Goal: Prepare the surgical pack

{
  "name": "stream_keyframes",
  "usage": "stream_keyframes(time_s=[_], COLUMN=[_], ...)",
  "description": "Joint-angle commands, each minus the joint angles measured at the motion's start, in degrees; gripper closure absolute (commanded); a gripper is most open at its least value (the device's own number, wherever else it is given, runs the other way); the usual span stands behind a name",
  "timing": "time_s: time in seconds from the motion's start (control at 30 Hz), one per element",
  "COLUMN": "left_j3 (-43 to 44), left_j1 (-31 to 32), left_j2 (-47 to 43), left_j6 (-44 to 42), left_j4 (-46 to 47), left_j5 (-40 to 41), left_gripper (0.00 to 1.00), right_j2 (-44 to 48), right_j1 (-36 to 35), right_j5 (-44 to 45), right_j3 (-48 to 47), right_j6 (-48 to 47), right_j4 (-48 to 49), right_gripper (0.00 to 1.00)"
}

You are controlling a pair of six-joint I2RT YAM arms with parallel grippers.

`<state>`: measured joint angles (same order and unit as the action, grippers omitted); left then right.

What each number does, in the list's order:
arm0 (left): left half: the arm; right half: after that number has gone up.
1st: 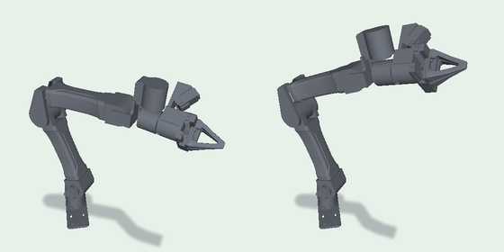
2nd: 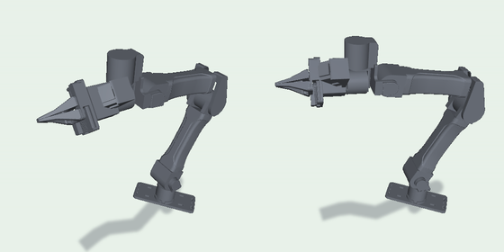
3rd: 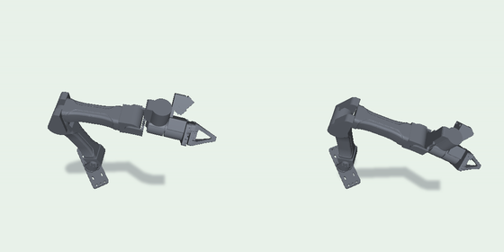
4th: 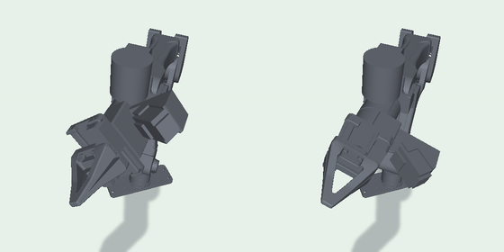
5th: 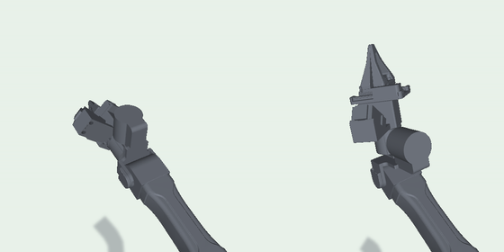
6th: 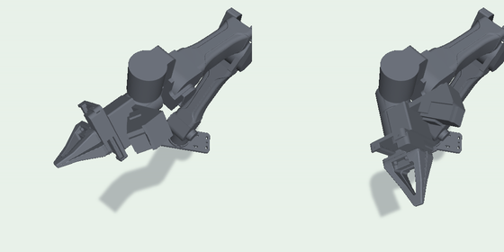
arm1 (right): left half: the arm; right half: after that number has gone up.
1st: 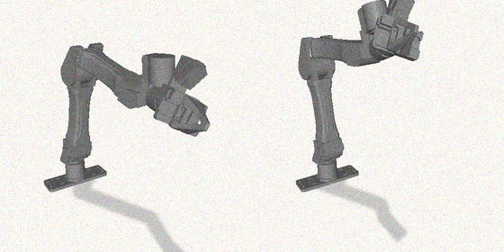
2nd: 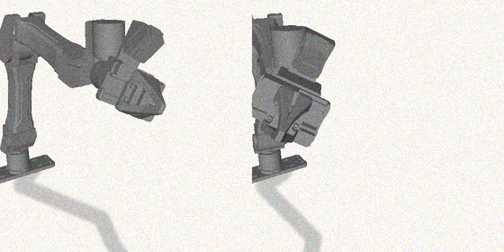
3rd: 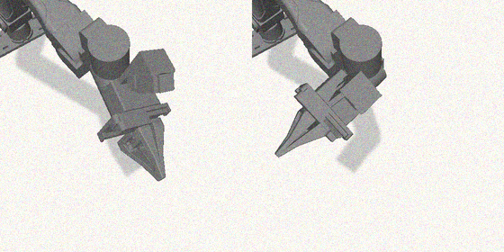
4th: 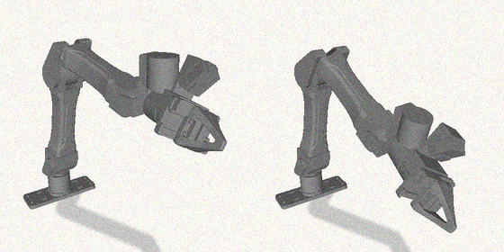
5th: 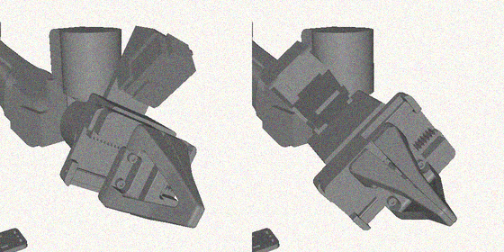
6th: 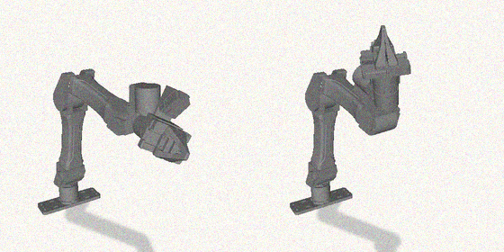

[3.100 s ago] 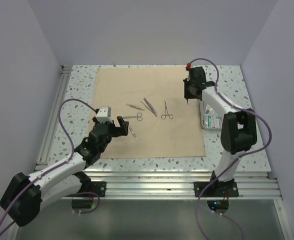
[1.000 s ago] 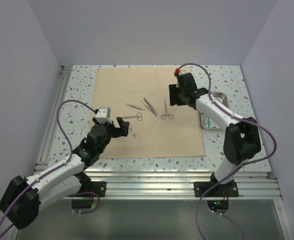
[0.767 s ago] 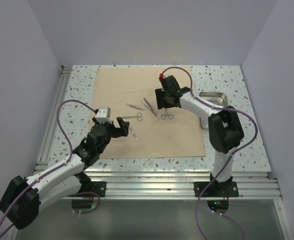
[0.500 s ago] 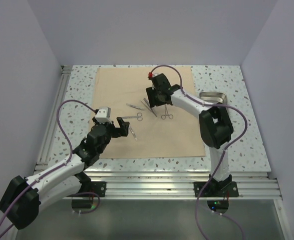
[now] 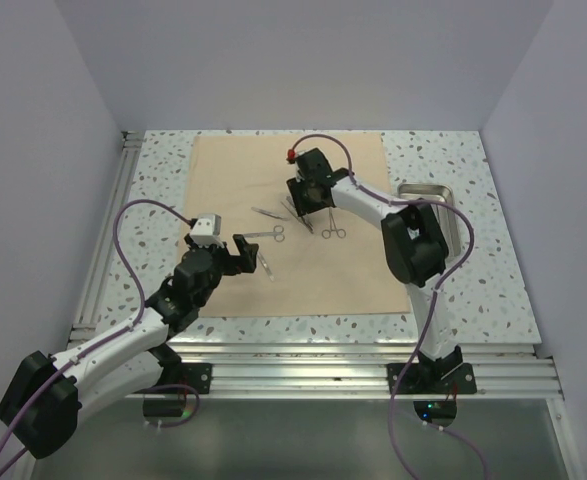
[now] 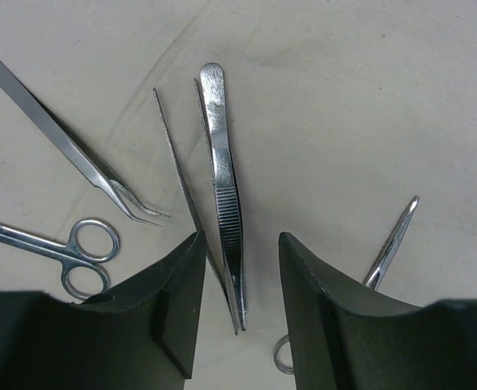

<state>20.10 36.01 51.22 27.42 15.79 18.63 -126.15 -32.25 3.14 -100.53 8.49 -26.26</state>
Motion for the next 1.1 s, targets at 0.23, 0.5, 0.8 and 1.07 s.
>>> stream_keyframes(time_s=[0.23,0.5,0.8,1.07], left_j3=[0.82,0.91,1.00,1.08], left_j1=[-0.15,-0.15,-0.15,-0.15], left_j2=[0.28,0.28,0.46,0.55], left_j6=[-0.96,-0.96,-0.96,-1.05], left_j4=[1.96,1.96,1.88,1.79], left_j5=[0.44,0.35,0.18,0.00], left_gripper=[0.00,0.00,0.00,0.00], right_j2=[-2.00,2.39,8.72,13.29], right_j1=[0.08,0.26,1.31,6.05], right_j5=[-1.38,1.78,5.22,5.84], right_j3=[-2.65,0.07,3.06,5.69], right_j6=[-1.55,-1.37,-0.49,1.96], right_j4=[-1.60,0.60,2.88,2.53], right_gripper=[0.68,0.86,0.89,0.91])
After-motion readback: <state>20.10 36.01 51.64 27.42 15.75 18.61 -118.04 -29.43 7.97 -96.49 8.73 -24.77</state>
